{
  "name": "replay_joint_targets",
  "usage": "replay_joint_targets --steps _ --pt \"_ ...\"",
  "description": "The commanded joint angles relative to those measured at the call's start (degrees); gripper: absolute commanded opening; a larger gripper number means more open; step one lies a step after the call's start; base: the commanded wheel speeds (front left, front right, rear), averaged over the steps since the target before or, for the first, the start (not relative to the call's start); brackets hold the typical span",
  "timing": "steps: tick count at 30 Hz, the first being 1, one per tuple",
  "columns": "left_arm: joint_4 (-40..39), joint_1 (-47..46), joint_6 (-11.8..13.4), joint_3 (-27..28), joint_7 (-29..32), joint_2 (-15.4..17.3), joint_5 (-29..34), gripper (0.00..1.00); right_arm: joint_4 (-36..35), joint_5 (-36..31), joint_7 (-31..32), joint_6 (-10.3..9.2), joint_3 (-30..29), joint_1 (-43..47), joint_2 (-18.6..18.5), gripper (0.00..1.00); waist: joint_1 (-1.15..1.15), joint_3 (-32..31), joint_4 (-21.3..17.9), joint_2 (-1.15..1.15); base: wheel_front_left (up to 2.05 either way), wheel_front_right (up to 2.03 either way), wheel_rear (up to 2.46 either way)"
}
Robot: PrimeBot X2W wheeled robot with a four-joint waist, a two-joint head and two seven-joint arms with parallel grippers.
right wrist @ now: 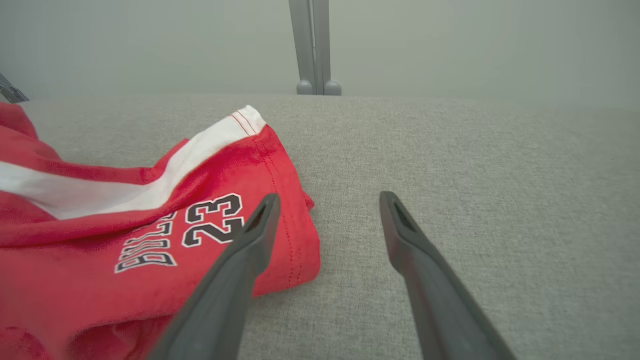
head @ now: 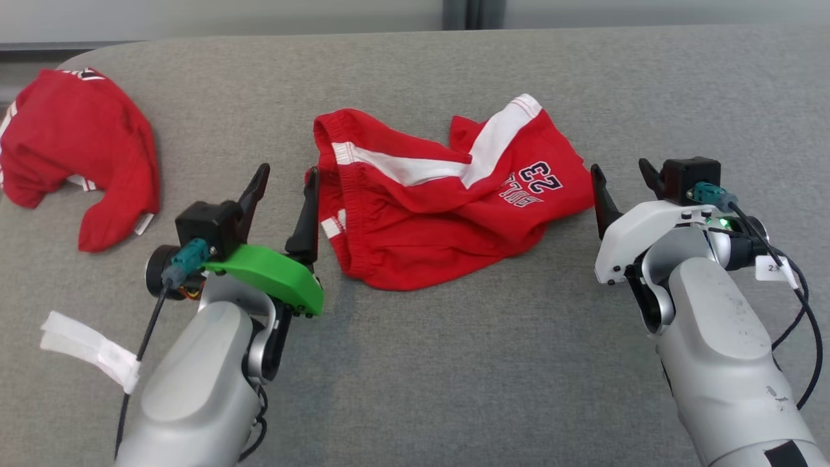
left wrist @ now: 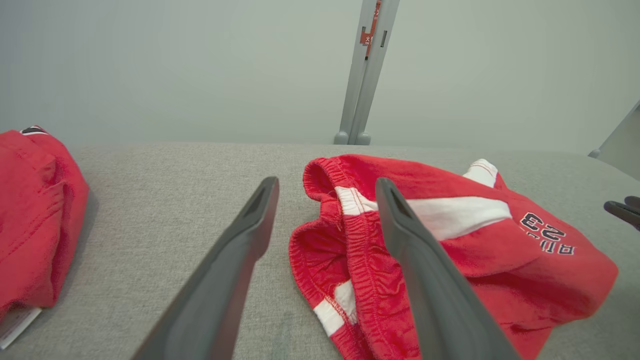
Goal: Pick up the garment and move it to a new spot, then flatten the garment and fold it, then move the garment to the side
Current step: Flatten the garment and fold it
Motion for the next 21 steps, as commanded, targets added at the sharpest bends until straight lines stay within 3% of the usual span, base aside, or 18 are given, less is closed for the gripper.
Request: replay_joint_targets --steps 1,9,10,11,12,21 --pt "-1.81 1.8 0.61 0.73 -0.03 -0.46 1.07 1.0 2.28 -0.83 1.19 -0.02 -0.38 -1.16 -0.24 1.0 0.0 0.66 3.33 0.0 0.0 0.0 0.0" --pt "-10.65 10.19 2.4 2.94 -0.04 -2.78 5.88 1.0 14.58 1.39 4.23 -0.02 -1.75 -6.23 -0.26 1.0 0.0 1.3 5.0 0.0 0.0 0.0 0.0" --pt "-11.75 11.35 2.48 3.38 -0.04 -3.08 6.05 1.0 15.91 1.98 3.76 -0.02 -1.76 -6.63 -0.25 0.49 0.0 1.36 4.83 0.0 0.0 0.0 0.0" --pt "-12.35 12.01 2.52 3.62 -0.04 -3.26 6.27 1.0 16.58 2.37 3.27 -0.02 -1.53 -6.88 -0.22 0.38 0.0 1.39 4.65 0.0 0.0 0.0 0.0" --pt "-13.03 12.76 2.62 3.93 -0.04 -3.41 6.54 1.0 17.45 2.79 2.66 -0.02 -0.99 -7.14 -0.19 0.0 0.0 1.42 4.35 0.0 0.0 0.0 0.0" --pt "-15.11 16.56 2.52 5.52 -0.05 -4.42 8.25 1.0 17.97 5.82 -8.78 -0.02 -2.74 -3.98 -0.16 0.0 0.0 0.28 0.97 0.0 0.0 0.0 0.0"
